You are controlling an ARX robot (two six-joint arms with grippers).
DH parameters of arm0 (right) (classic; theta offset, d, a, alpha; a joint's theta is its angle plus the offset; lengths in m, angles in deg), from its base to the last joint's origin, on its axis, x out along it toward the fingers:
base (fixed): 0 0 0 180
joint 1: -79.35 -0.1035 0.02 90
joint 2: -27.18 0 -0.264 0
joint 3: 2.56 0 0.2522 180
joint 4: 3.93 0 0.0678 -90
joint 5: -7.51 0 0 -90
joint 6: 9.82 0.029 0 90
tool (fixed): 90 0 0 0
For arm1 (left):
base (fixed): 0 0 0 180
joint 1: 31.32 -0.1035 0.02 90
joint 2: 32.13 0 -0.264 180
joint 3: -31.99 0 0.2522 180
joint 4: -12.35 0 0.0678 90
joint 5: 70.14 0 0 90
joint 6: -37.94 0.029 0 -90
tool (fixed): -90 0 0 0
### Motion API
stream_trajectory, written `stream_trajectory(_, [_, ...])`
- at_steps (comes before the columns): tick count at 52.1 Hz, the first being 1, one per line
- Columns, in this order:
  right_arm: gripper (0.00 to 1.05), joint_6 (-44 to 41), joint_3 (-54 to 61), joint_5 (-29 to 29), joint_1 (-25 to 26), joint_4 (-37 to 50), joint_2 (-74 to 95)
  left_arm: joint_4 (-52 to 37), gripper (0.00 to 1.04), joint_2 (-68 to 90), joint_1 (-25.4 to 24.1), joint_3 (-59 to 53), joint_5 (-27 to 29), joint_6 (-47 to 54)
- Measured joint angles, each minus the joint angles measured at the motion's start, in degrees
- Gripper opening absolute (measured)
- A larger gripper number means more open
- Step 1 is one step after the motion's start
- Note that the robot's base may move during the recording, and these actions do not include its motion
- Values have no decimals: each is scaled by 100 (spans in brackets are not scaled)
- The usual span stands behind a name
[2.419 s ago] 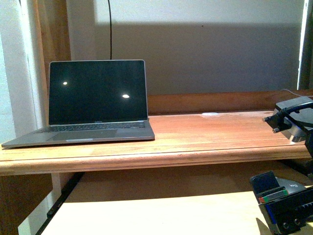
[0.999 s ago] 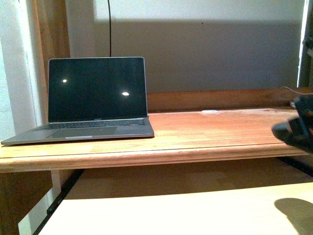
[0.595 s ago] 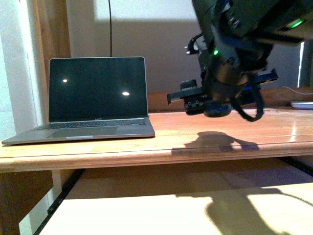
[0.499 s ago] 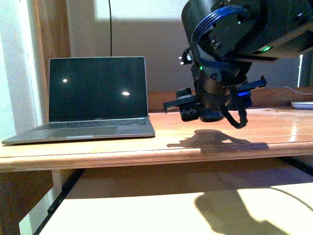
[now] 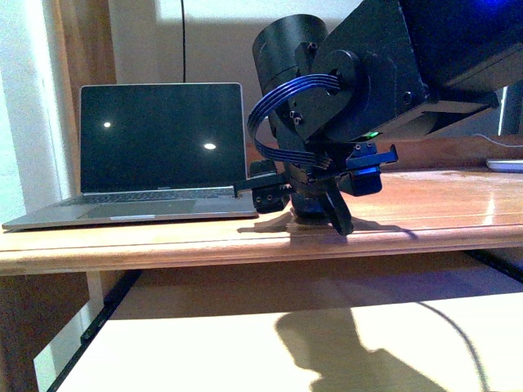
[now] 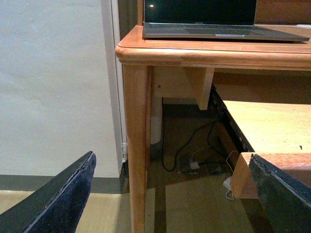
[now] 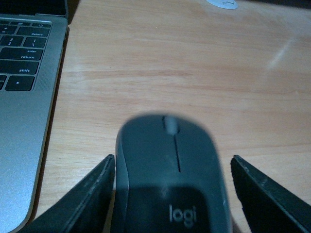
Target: Place mouse
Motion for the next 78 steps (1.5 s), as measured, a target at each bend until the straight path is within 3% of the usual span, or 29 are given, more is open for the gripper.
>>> stream_trajectory(7, [99,236,192,20,85,341,-52,0,97,0,0,0,0,0])
stream_trajectory(18, [97,424,1261,730,420,1104,-1193,0,97,0,0,0,0,0])
stream_trajectory(39, [97,87,5796,3012,1287,1392,-5178,0,97,0,0,0,0,0])
stream_trajectory(45, [97,-55,6861,3370,1436,1233,-6028,0,97,0,0,0,0,0])
stream_trajectory(60, [97,-286,8408,3220,1364,1432,-6791,0,97,0,0,0,0,0])
stream_trajectory(78, [97,-310,8026,2562,1152,2769,-4935,0,97,0,0,0,0,0])
